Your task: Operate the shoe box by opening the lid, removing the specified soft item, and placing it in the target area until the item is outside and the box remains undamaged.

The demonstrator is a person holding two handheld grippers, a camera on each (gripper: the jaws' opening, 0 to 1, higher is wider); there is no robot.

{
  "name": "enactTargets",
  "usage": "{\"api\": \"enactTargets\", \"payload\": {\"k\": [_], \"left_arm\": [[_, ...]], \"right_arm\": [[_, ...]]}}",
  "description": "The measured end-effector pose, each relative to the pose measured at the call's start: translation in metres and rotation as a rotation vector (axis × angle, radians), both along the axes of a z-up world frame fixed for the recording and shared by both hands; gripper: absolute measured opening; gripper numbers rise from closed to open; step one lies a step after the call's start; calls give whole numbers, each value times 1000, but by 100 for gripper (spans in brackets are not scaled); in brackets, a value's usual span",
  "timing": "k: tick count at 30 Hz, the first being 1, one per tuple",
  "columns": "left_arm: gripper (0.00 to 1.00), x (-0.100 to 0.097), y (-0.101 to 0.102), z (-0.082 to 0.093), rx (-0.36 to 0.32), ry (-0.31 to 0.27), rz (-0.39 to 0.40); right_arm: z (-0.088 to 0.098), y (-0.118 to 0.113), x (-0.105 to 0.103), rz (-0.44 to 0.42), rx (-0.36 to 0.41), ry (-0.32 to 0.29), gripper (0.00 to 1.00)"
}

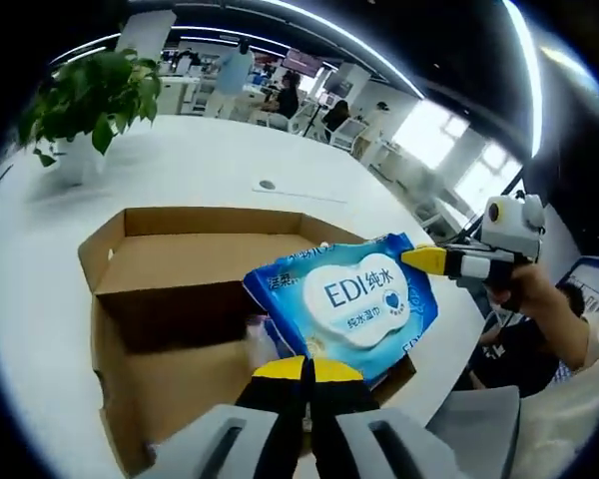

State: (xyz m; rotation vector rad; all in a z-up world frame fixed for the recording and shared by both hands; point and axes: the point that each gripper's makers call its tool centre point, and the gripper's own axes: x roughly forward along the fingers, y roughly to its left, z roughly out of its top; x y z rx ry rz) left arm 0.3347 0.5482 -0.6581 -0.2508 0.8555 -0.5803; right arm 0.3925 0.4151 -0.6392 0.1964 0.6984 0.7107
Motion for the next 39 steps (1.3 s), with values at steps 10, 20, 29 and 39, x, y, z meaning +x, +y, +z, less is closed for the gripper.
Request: {"api": "enactTargets", "payload": {"k": [10,20,29,39], "left_arm": [[0,6,-31,13,-46,-20,-26],[0,11,-66,19,-81,-23,-57],[0,15,-91,15,-84,-15,-97],[0,19,-129,10,-87,-2,-159]], "right_arm": [[9,-34,4,-72,8,-7,0],[11,-68,7,-134,12,0,0],[8,-98,8,-175,-2,6,0],[1,-135,6,-232,-19,18,0]]}}
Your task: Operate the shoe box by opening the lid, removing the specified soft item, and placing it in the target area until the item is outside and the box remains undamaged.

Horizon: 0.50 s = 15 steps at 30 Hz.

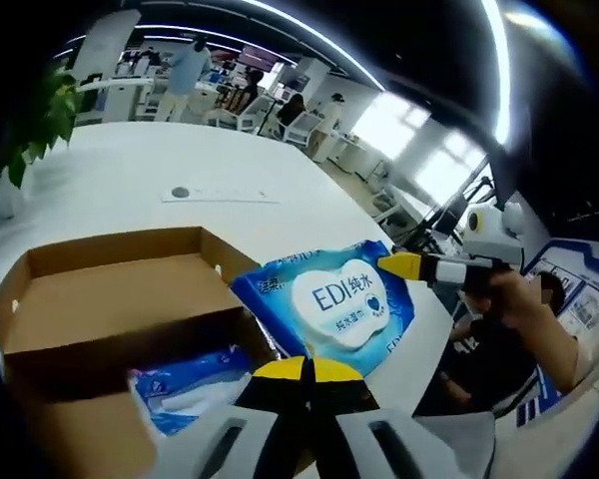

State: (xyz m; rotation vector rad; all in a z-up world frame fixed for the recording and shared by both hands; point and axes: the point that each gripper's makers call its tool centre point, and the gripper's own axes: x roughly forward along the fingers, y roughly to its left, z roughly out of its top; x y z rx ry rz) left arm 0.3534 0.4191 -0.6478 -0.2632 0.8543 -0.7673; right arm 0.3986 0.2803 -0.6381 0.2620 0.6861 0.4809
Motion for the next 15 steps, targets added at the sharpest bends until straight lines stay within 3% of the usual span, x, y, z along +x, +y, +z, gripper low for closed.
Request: {"api": "enactTargets", "payload": {"k": [7,15], "left_arm": [[0,3,-22,-4,-5,12,-29],[0,6,-36,-16,24,30,-58]], "right_arm": [[-6,-24,-2,-43,-4,13,0],[-19,-35,2,-64,-17,33,0]]}}
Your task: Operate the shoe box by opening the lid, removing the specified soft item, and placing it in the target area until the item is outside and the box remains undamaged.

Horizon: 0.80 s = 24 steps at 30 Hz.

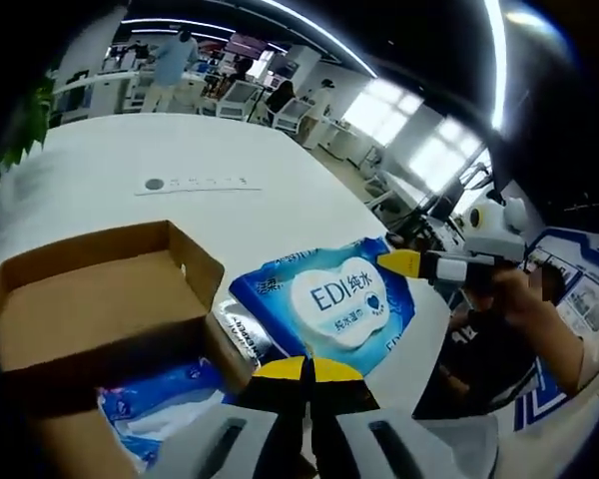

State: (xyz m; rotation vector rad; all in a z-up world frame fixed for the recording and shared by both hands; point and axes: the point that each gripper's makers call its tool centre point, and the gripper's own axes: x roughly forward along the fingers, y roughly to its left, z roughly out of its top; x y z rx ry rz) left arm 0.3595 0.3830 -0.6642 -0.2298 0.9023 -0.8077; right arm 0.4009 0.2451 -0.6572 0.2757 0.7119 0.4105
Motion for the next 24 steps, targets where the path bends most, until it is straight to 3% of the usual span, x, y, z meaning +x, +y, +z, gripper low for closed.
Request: {"api": "enactTargets", "payload": {"k": [8,24], "left_arm": [[0,8,-3,-16,54,31,-2],[0,19,-7,-38,196,29,-44]], "right_arm": [[-22,-1,11,-9,4,23,0],[-75,-1,22,-75,46,85,0]]}}
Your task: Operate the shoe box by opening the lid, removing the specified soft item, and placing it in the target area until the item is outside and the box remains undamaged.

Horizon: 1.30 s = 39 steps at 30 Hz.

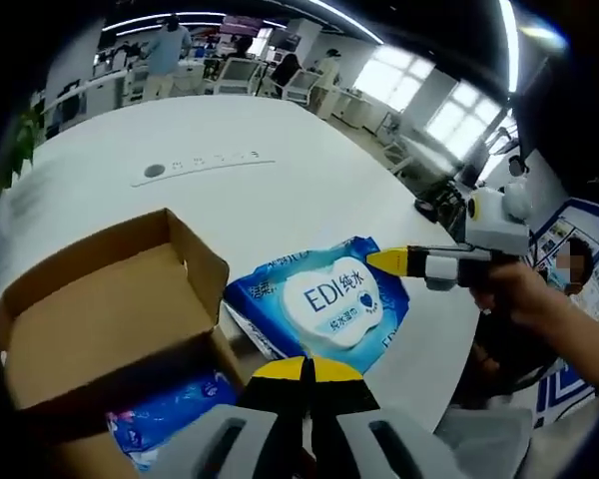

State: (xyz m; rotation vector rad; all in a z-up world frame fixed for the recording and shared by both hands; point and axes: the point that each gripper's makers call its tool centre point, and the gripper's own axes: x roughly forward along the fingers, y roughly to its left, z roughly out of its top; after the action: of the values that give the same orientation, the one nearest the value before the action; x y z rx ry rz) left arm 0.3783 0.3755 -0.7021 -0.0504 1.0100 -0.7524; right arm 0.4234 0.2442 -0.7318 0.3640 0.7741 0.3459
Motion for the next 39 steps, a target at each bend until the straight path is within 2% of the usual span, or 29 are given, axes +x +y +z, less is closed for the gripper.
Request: {"api": "enactTargets", "payload": {"k": [7,15,28,35,38,39], "left_arm": [[0,1,1,-6,86,-32,-55],[0,6,-2,-13,148,-42,-95],[0,7,-4,-19,195,-66,-125],[0,10,-3,-19,211,-83,-126],[0,10,-2,-18,216,-81,-130],[0,11,-14,-13,139,-93,-120]], "right_arm": [[-11,4,0,-23,14,16,0],[-21,3,3,-54,15,29,0],[-27,-1,5,-63,9,33,0],[-29,-3,6,-79,9,40,0],[-20,-3,11,-94,31,21,0],[-14,1,14,-94,68,3,0]]}}
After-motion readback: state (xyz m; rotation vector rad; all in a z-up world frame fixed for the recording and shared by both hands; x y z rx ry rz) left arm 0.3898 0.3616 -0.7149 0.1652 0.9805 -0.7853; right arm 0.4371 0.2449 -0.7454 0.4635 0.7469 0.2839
